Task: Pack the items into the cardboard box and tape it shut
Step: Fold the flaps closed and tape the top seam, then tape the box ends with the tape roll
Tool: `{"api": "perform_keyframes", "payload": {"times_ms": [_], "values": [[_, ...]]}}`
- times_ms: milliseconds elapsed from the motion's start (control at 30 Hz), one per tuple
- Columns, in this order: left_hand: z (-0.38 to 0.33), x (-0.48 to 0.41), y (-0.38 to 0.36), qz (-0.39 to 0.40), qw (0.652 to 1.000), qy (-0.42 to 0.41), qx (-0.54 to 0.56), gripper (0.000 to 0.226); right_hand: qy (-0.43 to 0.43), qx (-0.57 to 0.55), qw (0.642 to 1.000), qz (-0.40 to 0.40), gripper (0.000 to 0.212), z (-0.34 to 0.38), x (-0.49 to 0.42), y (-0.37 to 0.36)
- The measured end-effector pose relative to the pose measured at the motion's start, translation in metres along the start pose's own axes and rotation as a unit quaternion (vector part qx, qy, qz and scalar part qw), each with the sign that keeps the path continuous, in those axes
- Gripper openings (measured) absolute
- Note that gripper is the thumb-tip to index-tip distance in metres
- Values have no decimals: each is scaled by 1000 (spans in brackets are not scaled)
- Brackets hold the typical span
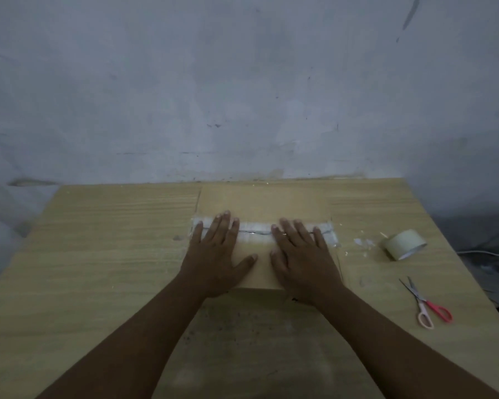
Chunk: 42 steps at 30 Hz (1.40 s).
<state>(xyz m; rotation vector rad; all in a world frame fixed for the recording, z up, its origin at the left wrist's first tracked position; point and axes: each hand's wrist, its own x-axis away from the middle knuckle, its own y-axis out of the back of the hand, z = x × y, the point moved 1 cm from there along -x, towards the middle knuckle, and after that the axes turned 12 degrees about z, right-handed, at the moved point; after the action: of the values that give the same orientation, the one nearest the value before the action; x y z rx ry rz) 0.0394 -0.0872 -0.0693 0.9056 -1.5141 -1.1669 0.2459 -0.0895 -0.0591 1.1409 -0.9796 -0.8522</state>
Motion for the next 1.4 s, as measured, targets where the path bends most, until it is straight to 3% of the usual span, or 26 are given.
{"api": "perform_keyframes", "payload": {"times_ms": [167,467,700,800,933,1000,1067,1200,1300,1400], "values": [[-4,6,-1,-24,999,31,32,103,-119,-6,992,-46,72,-6,28,-8],[-31,1,3,-12,998,-48,35,114,-114,-69,983,-126,61,-13,23,-7],[-53,-18,2,-56,993,-5,104,106,-92,-187,961,-182,45,-39,6,8],[-69,-29,6,-54,996,-1,77,104,-83,-272,937,-205,39,-48,5,8],[-102,-49,13,-33,998,-14,43,113,-79,-422,871,-241,27,-79,8,22],[-124,-63,15,-22,998,-5,65,116,-87,-410,881,-220,22,-108,7,24],[-149,-79,16,-15,997,17,79,118,-102,-352,915,-170,19,-144,4,22],[-192,-100,19,-11,998,38,42,113,-110,-145,983,24,46,-225,4,19],[-201,-110,20,-24,998,46,35,109,-88,-15,984,153,70,-274,4,21],[-199,-113,19,-43,997,47,45,104,-65,34,968,241,66,-301,-4,23]]}}
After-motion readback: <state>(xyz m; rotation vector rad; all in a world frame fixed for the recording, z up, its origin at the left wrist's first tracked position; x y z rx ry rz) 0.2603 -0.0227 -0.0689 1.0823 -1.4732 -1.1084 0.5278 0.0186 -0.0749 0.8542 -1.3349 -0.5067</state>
